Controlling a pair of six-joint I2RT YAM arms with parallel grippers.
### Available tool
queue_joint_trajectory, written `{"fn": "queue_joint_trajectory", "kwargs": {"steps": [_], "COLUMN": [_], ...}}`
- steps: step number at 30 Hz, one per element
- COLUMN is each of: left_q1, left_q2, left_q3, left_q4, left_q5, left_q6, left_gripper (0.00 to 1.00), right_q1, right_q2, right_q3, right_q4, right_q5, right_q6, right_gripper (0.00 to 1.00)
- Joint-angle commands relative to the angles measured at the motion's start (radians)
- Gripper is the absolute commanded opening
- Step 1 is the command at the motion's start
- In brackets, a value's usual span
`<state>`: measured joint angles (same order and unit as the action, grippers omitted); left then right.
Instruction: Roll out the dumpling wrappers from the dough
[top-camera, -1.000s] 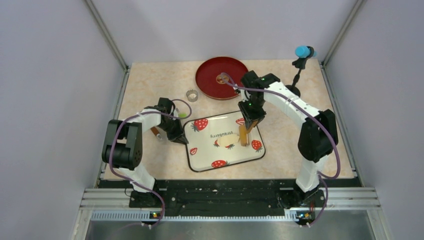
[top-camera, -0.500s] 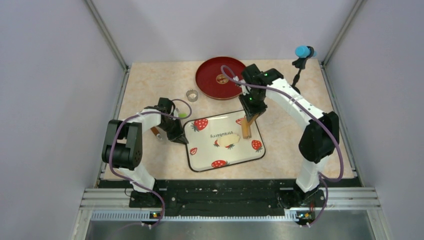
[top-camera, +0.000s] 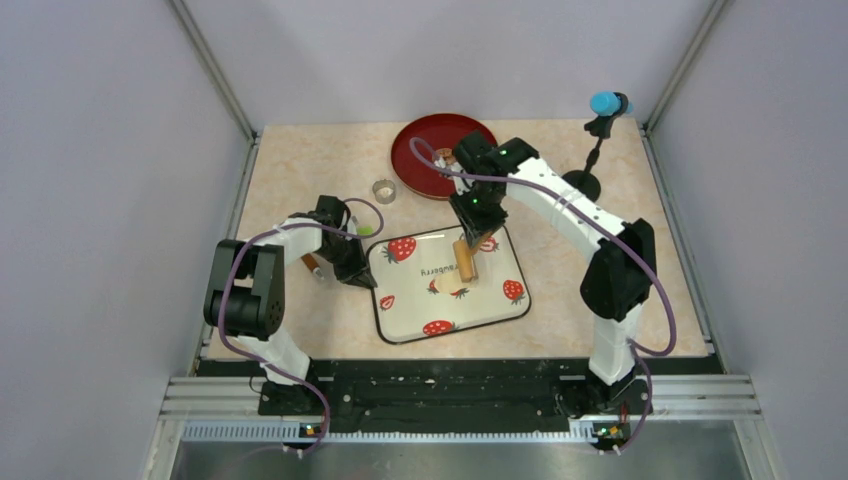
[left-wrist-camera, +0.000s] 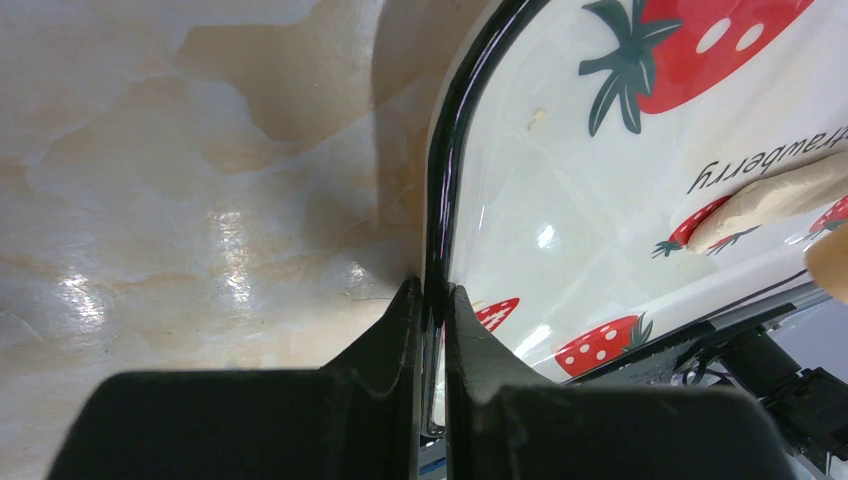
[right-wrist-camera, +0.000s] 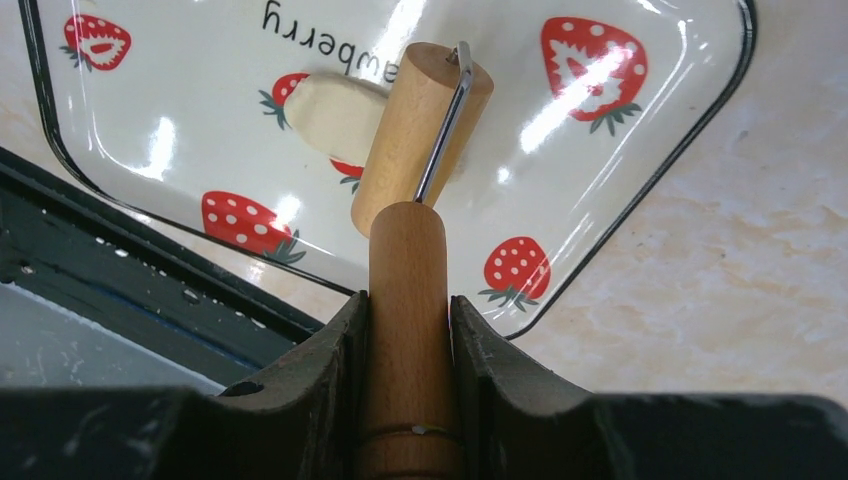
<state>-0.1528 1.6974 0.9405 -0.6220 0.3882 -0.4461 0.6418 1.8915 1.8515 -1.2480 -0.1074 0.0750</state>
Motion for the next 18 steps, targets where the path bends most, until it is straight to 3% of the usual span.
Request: {"fn": "queue_joint_trajectory", "kwargs": {"steps": [1,9,18], "left_q1": [-0.013,-0.013,-0.013], "left_q2": [0.033,0.032,0.029], "left_q3": [-0.036,-0.035,-0.037], "left_q4": [-0.004,-0.002,-0.002], "left_q5": [-0.117,-0.119,-0.122], "left_q6": [0.032,0.033,0.035], "left_gripper": [0.0,0.0,0.0], "right_q1": [0.035,0.036,0.027], "right_q2": [0.015,0.033,0.034], "right_q3": [0.003,-0.115,-0.237], "right_q4": [-0.003,-0.01,0.007], "right_q5": [-0.009,0.166,0.215], "right_q6": [0.019,0.023,0.034], "right_gripper": [0.0,0.0,0.0]}}
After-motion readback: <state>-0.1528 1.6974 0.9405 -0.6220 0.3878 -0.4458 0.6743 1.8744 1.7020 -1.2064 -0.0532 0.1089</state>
